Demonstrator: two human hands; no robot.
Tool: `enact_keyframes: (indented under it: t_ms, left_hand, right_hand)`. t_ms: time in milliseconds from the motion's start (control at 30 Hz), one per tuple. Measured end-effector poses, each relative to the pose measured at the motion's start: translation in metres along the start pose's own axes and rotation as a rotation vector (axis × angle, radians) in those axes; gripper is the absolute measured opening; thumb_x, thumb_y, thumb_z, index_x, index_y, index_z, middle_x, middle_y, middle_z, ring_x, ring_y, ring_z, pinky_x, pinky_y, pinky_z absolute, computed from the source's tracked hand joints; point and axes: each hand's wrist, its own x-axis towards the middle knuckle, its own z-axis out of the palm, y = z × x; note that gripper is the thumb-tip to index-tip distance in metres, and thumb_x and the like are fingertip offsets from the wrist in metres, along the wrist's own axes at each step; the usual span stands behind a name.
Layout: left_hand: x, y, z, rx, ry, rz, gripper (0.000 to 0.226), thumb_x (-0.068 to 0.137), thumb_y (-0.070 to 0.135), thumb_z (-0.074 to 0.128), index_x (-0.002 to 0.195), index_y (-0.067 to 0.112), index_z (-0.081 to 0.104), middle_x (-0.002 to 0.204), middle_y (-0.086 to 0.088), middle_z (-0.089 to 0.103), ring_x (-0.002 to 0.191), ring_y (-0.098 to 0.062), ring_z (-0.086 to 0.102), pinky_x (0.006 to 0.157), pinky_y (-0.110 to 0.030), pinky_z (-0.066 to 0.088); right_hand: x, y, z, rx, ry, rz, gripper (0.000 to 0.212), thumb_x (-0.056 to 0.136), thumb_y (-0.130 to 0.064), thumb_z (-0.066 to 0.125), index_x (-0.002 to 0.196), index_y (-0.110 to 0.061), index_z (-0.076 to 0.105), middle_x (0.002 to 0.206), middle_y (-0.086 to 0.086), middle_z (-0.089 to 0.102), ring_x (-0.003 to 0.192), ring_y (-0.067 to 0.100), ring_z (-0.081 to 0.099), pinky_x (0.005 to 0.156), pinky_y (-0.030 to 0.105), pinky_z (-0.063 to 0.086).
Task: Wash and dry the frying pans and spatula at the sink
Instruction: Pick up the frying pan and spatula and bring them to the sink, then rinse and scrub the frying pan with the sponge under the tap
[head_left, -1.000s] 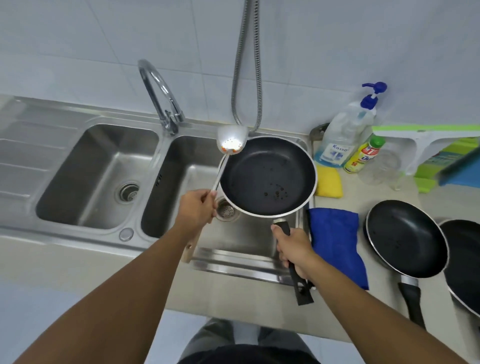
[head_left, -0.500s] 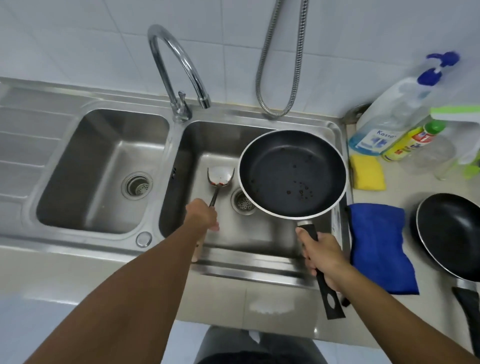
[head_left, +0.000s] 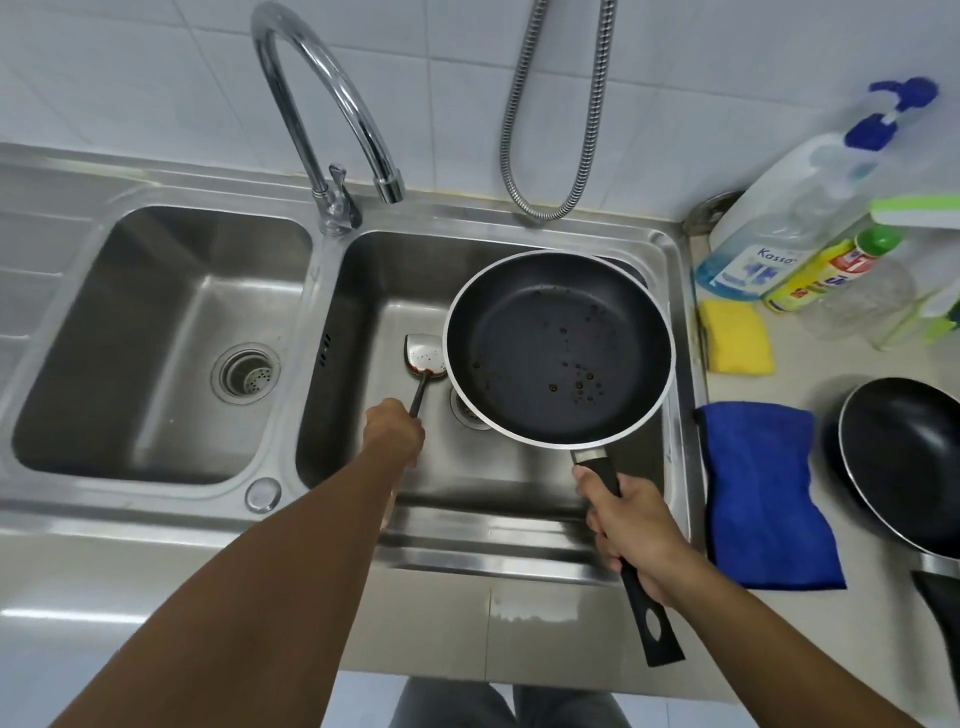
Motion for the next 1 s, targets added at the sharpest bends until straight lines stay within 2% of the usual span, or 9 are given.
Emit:
enact_keyframes:
  t_ms: [100,167,233,400,533,667,800,867,1000]
  left_hand:
    - [-0.008,0.001,-0.003,0.072,0.009,0.033,0.03,0.103,0.021,0.062,0.117,-0.005,0.06,0.111,-0.014,0.06,0.102,-0.034,0.07,0.081,-0.033,0.054]
    - [-0.017,0.002,-0.011,0.096,0.02,0.058,0.027,0.104,0.018,0.057,0.121,-0.003,0.06,0.114,-0.015,0.058,0.108,-0.034,0.066,0.081,-0.034,0.051]
    - [-0.027,0.004,-0.027,0.092,0.07,0.111,0.029,0.104,0.014,0.053,0.129,0.0,0.057,0.125,-0.017,0.058,0.113,-0.035,0.063,0.088,-0.037,0.052]
    - [-0.034,0.031,-0.093,0.013,0.332,0.39,0.056,0.099,0.007,0.051,0.153,0.008,0.042,0.154,-0.016,0.048,0.141,-0.035,0.046,0.114,-0.049,0.039]
    - [-0.023,0.074,-0.157,-0.075,0.39,0.584,0.059,0.09,-0.005,0.05,0.149,0.003,0.042,0.15,-0.021,0.047,0.139,-0.038,0.045,0.114,-0.043,0.035]
    - [0.004,0.108,-0.199,0.169,0.337,0.684,0.071,0.091,0.0,0.06,0.154,-0.001,0.028,0.162,-0.022,0.03,0.151,-0.038,0.029,0.123,-0.045,0.028]
    - [0.019,0.119,-0.206,0.413,0.31,0.678,0.081,0.095,0.008,0.061,0.161,0.0,0.013,0.171,-0.014,0.012,0.159,-0.029,0.007,0.126,-0.042,0.017]
    - [0.023,0.119,-0.206,0.46,0.341,0.669,0.08,0.096,0.01,0.06,0.162,0.001,0.015,0.171,-0.013,0.015,0.158,-0.028,0.012,0.125,-0.044,0.021]
    - [0.025,0.112,-0.205,0.477,0.411,0.687,0.068,0.095,0.009,0.062,0.156,0.001,0.031,0.161,-0.017,0.035,0.147,-0.037,0.036,0.115,-0.051,0.037]
  right_hand:
    - [-0.002,-0.001,0.003,0.011,0.002,0.01,0.046,0.1,-0.043,0.059,0.106,0.003,0.058,0.055,0.0,0.043,0.04,0.013,0.034,0.038,0.025,0.03]
    - [-0.005,-0.002,0.004,0.022,-0.002,0.009,0.05,0.1,-0.043,0.058,0.113,0.006,0.056,0.055,0.0,0.043,0.04,0.013,0.034,0.038,0.025,0.031]
    - [-0.009,-0.004,0.004,0.032,-0.015,0.0,0.053,0.1,-0.044,0.057,0.115,0.007,0.056,0.055,0.0,0.043,0.041,0.012,0.034,0.039,0.026,0.031]
    - [-0.021,-0.014,0.006,0.055,-0.034,-0.011,0.051,0.102,-0.046,0.053,0.111,0.004,0.057,0.055,0.0,0.043,0.04,0.012,0.034,0.038,0.026,0.03]
    - [-0.031,-0.027,0.014,0.045,-0.068,-0.036,0.05,0.102,-0.046,0.052,0.109,0.003,0.057,0.054,-0.002,0.042,0.041,0.012,0.034,0.039,0.026,0.029]
    - [-0.034,-0.041,0.028,0.026,-0.083,-0.031,0.046,0.103,-0.045,0.051,0.11,0.001,0.059,0.054,-0.002,0.042,0.04,0.012,0.034,0.037,0.025,0.029]
    - [-0.03,-0.049,0.04,-0.002,-0.091,-0.058,0.047,0.103,-0.046,0.051,0.107,-0.001,0.06,0.056,0.001,0.044,0.04,0.013,0.034,0.038,0.026,0.029]
    - [-0.028,-0.051,0.044,-0.014,-0.094,-0.055,0.045,0.103,-0.047,0.051,0.105,-0.003,0.06,0.055,0.001,0.044,0.04,0.013,0.034,0.039,0.025,0.029]
    - [-0.025,-0.054,0.049,-0.055,-0.089,-0.065,0.042,0.103,-0.047,0.051,0.103,-0.006,0.06,0.054,-0.001,0.044,0.039,0.012,0.035,0.039,0.025,0.031]
